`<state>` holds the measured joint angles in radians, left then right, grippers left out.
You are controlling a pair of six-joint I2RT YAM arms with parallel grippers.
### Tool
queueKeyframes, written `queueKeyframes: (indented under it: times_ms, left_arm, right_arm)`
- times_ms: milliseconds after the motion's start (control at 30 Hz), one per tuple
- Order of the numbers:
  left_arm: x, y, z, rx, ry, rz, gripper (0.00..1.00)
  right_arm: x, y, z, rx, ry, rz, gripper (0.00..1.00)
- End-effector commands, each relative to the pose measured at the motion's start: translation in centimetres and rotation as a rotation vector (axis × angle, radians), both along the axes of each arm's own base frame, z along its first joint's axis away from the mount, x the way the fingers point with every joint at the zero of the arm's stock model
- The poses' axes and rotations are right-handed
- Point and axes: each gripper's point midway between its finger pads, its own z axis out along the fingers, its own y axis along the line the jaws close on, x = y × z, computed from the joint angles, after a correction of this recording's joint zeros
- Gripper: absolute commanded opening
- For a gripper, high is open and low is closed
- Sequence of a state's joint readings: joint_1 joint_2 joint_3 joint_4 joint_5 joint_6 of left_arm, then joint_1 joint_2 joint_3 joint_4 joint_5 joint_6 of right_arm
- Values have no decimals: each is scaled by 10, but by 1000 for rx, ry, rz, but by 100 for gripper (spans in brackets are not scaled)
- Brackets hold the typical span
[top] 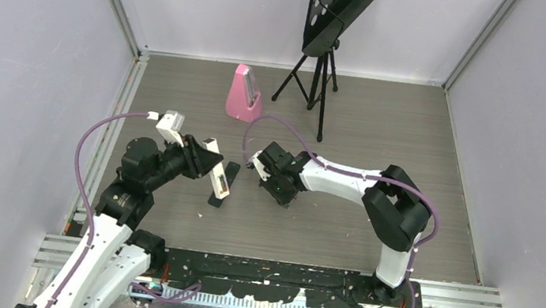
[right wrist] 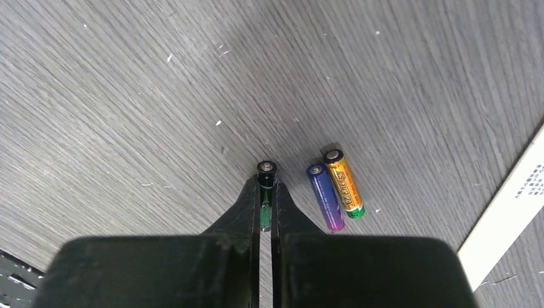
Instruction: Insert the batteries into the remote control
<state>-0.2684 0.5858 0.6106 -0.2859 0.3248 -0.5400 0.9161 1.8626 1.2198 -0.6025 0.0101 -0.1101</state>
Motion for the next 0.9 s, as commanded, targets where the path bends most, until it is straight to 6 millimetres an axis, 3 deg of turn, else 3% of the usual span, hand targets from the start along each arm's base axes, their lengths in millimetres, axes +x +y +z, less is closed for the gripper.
queueKeyframes:
  times_ms: [0,133,300,400,533,667,867]
  left_arm:
    - [-14,-30,51,-108,-233,-210,0]
    - [-14,-43,50,-176,-209,-275,0]
    - [-13,-56,50,-278,-178,-344,0]
    - [-13,-60,57,-347,-190,-355,0]
    - [-10,-57,69,-423,-204,-316,0]
    - [-6,-55,75,-492,-155,-278,0]
    - [-6,-60,80,-572,-69,-291,0]
  right_arm:
    - [20,12,35,158,-143,-96,1]
    - [28,13,80,310,-252,-196,1]
    - [29,10,161,569,-369,-319,1]
    - [3,23,229,850,-328,-301,1]
    - [-30,42,292,1130,-258,-247,1]
    - [-48,62,313,1218,-230,-223,1]
    - [-55,92,310,1205,-278,-201,1]
